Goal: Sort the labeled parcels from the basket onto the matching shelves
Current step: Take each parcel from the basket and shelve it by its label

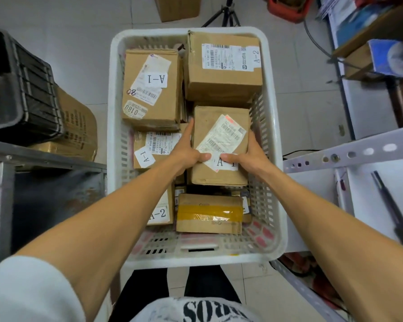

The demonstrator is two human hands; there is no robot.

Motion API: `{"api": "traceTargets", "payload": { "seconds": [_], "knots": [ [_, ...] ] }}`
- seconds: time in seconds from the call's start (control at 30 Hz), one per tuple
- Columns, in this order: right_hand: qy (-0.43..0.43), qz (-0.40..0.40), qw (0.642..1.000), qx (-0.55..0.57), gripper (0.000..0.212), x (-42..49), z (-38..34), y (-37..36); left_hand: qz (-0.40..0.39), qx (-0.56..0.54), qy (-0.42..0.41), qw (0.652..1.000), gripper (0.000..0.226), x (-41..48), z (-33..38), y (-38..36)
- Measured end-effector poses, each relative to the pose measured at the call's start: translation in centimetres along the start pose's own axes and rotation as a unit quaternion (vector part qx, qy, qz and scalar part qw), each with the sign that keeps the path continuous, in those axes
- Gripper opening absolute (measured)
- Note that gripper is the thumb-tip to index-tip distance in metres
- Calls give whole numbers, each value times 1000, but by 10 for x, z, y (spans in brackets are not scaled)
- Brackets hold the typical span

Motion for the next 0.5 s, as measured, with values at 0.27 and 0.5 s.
{"api": "traceTargets", "payload": {
  "seconds": [0.27,0.5],
  "knots": [
    [1,43,999,31,99,-45,-1,-15,20,58,-25,998,114,-41,-5,8],
    [66,122,987,75,99,-119,-45,-11,-15,109,-118,987,120,-102,30,26]
  ]
}}
Point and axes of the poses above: each hand's wrist, its own x-axis towards the middle knuckle, its own y-axis out of the back of the hand, z = x × y, the point moved 9 cm from there along x, towards the middle knuckle, and after that the axes turned 2 degrees about y, right-handed, at the moved point
